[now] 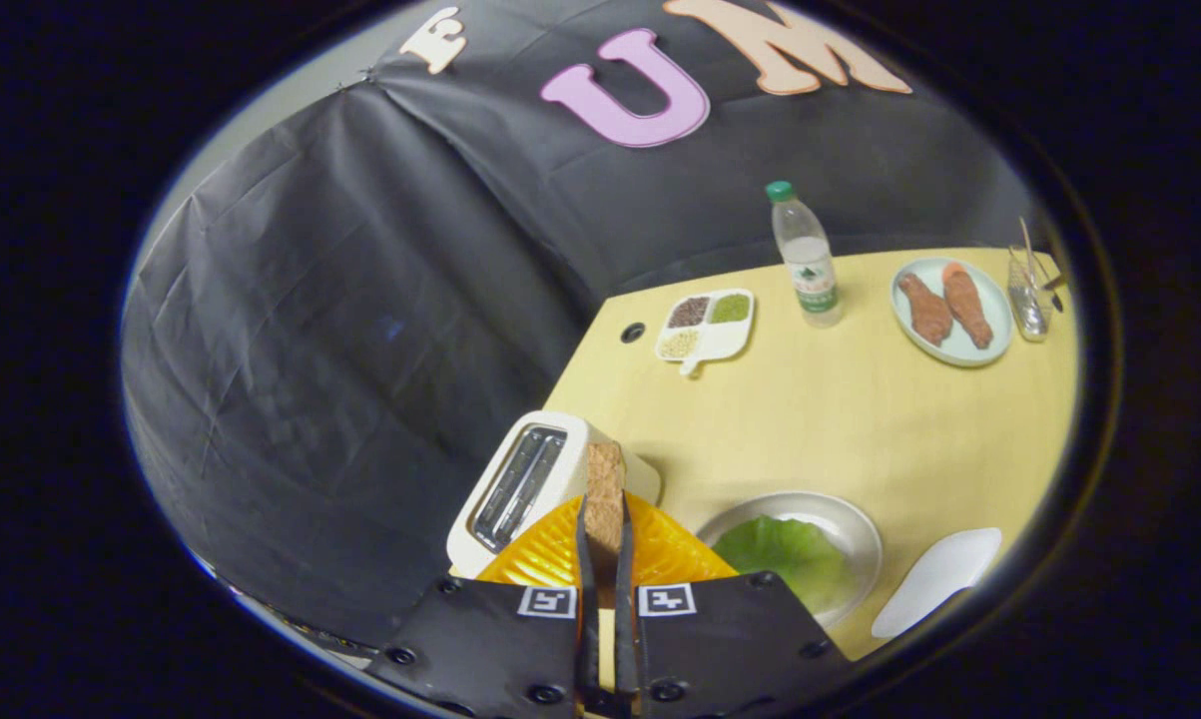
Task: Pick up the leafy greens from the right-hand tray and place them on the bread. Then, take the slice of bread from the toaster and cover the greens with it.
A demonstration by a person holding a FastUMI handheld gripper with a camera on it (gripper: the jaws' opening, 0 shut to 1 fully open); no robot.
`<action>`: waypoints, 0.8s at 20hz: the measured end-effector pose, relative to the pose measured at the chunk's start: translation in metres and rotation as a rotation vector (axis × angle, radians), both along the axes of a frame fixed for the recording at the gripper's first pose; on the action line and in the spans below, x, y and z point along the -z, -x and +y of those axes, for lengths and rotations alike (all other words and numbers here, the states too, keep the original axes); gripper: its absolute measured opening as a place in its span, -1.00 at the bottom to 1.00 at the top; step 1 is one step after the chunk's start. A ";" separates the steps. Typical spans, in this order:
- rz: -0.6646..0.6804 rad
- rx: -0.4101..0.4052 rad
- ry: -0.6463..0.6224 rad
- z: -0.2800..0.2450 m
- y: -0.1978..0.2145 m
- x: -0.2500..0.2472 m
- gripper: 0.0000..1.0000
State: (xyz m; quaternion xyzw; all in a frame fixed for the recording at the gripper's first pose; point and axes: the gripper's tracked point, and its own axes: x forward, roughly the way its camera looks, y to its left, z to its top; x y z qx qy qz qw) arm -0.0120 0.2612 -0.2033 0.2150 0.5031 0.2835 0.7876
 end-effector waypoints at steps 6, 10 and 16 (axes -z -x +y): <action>0.055 0.026 0.024 -0.026 0.017 0.035 -0.82; 0.094 0.040 0.038 -0.041 0.025 0.057 -0.82; 0.150 0.052 0.086 -0.061 0.036 0.093 -0.82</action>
